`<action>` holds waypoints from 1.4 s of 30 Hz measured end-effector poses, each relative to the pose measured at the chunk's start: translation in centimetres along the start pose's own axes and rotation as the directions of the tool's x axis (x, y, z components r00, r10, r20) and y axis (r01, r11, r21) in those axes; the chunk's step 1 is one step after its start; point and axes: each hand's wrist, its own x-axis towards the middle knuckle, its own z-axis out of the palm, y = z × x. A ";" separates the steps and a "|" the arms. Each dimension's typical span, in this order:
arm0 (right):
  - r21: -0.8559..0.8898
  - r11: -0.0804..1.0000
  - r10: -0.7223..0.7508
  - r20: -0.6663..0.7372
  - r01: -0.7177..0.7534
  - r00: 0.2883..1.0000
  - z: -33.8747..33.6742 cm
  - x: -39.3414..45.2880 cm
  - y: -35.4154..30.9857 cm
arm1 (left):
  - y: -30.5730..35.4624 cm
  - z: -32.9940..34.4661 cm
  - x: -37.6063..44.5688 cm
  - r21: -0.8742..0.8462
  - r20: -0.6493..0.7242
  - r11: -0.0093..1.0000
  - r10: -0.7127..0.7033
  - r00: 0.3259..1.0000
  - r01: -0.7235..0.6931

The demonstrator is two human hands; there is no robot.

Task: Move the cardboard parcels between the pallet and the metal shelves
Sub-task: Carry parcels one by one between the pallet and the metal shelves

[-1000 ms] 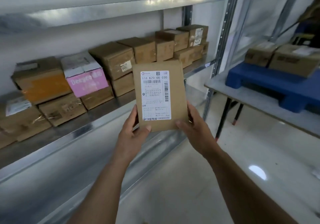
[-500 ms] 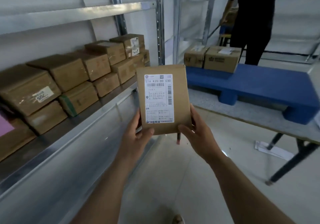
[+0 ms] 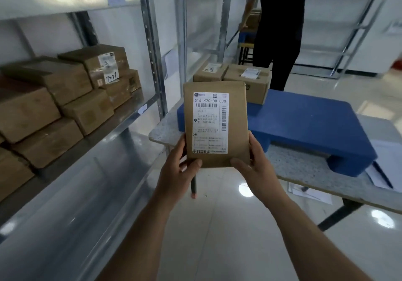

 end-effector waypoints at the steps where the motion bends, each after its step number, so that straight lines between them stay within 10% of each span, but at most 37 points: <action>1: 0.004 1.000 0.006 -0.010 -0.006 1.000 -0.3 0.8 0.4 | -0.2 0.6 1.1 -0.007 0.016 1.000 0.004 1.000 -0.004; 22: 0.151 0.988 -0.015 -0.056 0.024 0.998 -12.9 19.1 9.2 | 0.1 15.6 22.0 0.081 0.148 0.997 -0.003 0.989 -0.009; 42: -0.032 0.957 0.274 -0.212 -0.287 0.938 -26.2 28.8 20.0 | -1.6 33.9 36.0 0.178 0.360 0.976 -0.181 0.915 0.123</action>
